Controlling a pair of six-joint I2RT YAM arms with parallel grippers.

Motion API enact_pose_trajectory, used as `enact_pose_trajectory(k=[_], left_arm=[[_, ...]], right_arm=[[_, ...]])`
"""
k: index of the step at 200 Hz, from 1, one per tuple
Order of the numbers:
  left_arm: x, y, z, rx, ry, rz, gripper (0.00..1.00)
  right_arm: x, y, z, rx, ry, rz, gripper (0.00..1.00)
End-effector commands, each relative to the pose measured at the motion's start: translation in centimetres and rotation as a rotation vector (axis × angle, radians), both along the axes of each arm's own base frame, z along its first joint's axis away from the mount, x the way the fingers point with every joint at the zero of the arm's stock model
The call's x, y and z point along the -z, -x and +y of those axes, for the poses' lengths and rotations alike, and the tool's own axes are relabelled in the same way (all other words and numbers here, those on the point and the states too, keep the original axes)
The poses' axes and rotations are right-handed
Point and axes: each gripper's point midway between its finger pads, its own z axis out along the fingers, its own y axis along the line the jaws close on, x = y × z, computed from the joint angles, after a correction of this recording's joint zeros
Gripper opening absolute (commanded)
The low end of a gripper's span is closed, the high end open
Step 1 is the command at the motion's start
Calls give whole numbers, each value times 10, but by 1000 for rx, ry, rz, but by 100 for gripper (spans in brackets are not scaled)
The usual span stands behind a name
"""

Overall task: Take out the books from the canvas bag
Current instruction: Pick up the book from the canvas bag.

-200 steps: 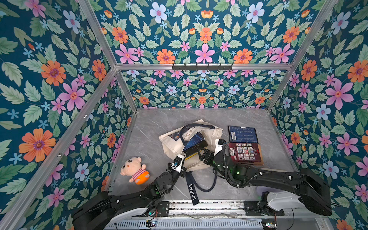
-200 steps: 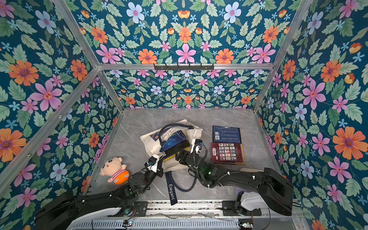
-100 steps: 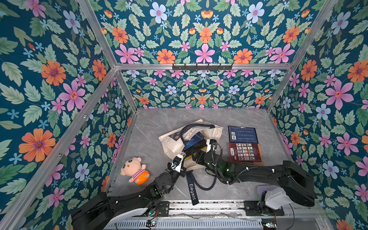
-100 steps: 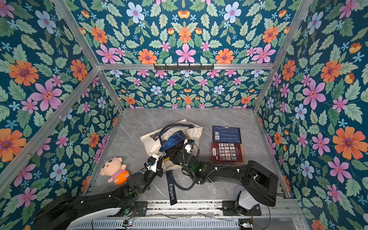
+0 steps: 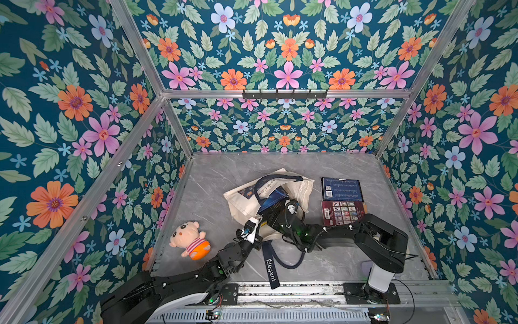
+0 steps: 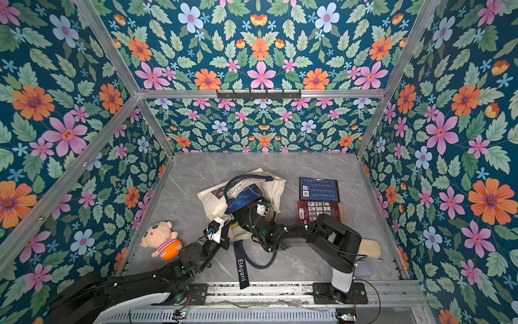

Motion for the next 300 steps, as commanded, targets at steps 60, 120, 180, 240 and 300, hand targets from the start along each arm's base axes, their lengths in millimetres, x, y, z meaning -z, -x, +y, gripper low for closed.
enact_pose_trajectory(k=[60, 120, 180, 240, 300], left_arm=[[-12, 6, -3, 42, 65, -38, 0], [-11, 6, -5, 48, 59, -35, 0], [-11, 6, -5, 52, 59, -35, 0], [-11, 6, -4, 45, 58, -34, 0], [-12, 4, -2, 32, 63, -34, 0]], right_arm=[[-28, -26, 10, 7, -87, -157, 41], [-57, -30, 6, 32, -84, -214, 34], [-46, -41, 10, 40, -100, -185, 34], [-44, -41, 2, 61, -127, -178, 19], [-71, -21, -24, 68, -122, -197, 10]])
